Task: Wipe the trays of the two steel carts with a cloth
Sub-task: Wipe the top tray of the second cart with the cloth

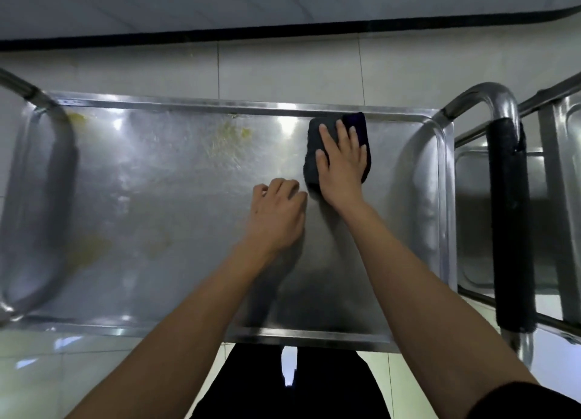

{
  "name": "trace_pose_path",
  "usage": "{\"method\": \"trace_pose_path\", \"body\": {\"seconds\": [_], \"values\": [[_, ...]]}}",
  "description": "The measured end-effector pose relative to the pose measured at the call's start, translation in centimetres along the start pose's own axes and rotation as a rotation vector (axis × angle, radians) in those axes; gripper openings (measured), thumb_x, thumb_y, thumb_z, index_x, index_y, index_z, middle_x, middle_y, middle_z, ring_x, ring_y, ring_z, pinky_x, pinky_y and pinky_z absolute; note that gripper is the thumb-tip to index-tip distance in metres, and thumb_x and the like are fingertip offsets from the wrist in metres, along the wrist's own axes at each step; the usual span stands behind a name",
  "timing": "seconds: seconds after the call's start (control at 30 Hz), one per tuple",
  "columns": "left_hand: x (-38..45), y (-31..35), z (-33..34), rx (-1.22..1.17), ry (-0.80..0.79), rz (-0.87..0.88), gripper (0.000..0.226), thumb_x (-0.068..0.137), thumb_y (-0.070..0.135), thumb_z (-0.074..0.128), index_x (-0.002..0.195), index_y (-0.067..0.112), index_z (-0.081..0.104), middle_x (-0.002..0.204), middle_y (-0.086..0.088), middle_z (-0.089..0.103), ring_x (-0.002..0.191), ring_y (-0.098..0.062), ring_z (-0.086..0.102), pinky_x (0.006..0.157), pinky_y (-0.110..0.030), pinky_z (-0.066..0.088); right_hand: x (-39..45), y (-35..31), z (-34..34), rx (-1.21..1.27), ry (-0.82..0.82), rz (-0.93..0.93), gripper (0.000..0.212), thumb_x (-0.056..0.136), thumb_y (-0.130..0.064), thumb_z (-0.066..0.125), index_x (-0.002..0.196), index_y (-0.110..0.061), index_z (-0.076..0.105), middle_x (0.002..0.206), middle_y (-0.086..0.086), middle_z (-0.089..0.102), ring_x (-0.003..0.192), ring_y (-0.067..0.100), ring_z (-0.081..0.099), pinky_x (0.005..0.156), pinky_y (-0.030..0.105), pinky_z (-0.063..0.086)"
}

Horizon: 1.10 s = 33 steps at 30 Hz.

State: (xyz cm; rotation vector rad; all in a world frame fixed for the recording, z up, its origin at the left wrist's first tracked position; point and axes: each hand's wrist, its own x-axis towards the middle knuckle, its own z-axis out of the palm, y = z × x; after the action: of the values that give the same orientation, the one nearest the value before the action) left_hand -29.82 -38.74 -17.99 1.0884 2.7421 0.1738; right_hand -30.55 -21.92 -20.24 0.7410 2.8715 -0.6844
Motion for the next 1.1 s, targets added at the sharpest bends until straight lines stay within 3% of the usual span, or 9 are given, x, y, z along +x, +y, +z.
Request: {"method": "trace_pose_path", "body": {"seconds": [0.17,0.37,0.63,0.83,1.1], "values": [[1.2,0.3,-0.9,0.041,-0.040,-0.057,0.026,0.089,0.029,0.052,0.098,0.020,0.074,0.113,0.000,0.065,0.106,-0.026,0.056,0.088,-0.041,0.033,1.8,0.2,0.2,-0.018,-0.005,-0.063,0.053,0.106,-0.038,0.028,0.157,-0.034,0.019,0.167,-0.001,0.007,0.154,0.023,0.000,0.123,0.048,0.001],[0.9,-0.7,-2.6,-0.026,-0.044,-0.160,0.031,0.099,0.030,0.046,0.115,0.021,0.071,0.125,0.002,0.063,0.117,-0.023,0.054,0.097,-0.042,0.034,1.4,-0.1,0.3,0.037,-0.007,-0.068,0.068,0.090,-0.028,0.027,0.157,-0.031,0.020,0.167,0.000,0.007,0.154,0.023,-0.001,0.123,0.050,-0.002],[-0.1,-4.5,-3.6,-0.015,-0.069,-0.258,0.031,0.098,0.028,0.048,0.122,0.022,0.066,0.133,0.001,0.060,0.124,-0.022,0.051,0.100,-0.043,0.033,1.0,-2.7,1.4,0.007,-0.001,-0.059,0.064,0.099,-0.017,0.040,0.158,-0.028,0.016,0.167,0.001,0.003,0.154,0.025,-0.005,0.123,0.051,-0.002],[-1.9,-10.6,-4.0,-0.072,-0.048,-0.317,0.033,0.098,0.028,0.048,0.125,0.021,0.065,0.136,0.000,0.058,0.127,-0.023,0.048,0.101,-0.044,0.034,0.8,-8.9,4.6,-0.031,-0.012,-0.085,0.063,0.101,-0.020,0.038,0.159,-0.028,0.014,0.167,0.001,0.001,0.153,0.026,-0.005,0.123,0.052,-0.002],[-6.2,-23.8,-5.4,-0.130,-0.030,-0.340,0.035,0.098,0.029,0.046,0.129,0.021,0.062,0.137,0.000,0.055,0.128,-0.023,0.046,0.103,-0.046,0.035,1.0,-20.7,9.8,-0.049,-0.028,-0.086,0.062,0.103,-0.021,0.035,0.159,-0.029,0.010,0.168,0.001,0.000,0.154,0.026,-0.006,0.123,0.052,-0.001]]}}
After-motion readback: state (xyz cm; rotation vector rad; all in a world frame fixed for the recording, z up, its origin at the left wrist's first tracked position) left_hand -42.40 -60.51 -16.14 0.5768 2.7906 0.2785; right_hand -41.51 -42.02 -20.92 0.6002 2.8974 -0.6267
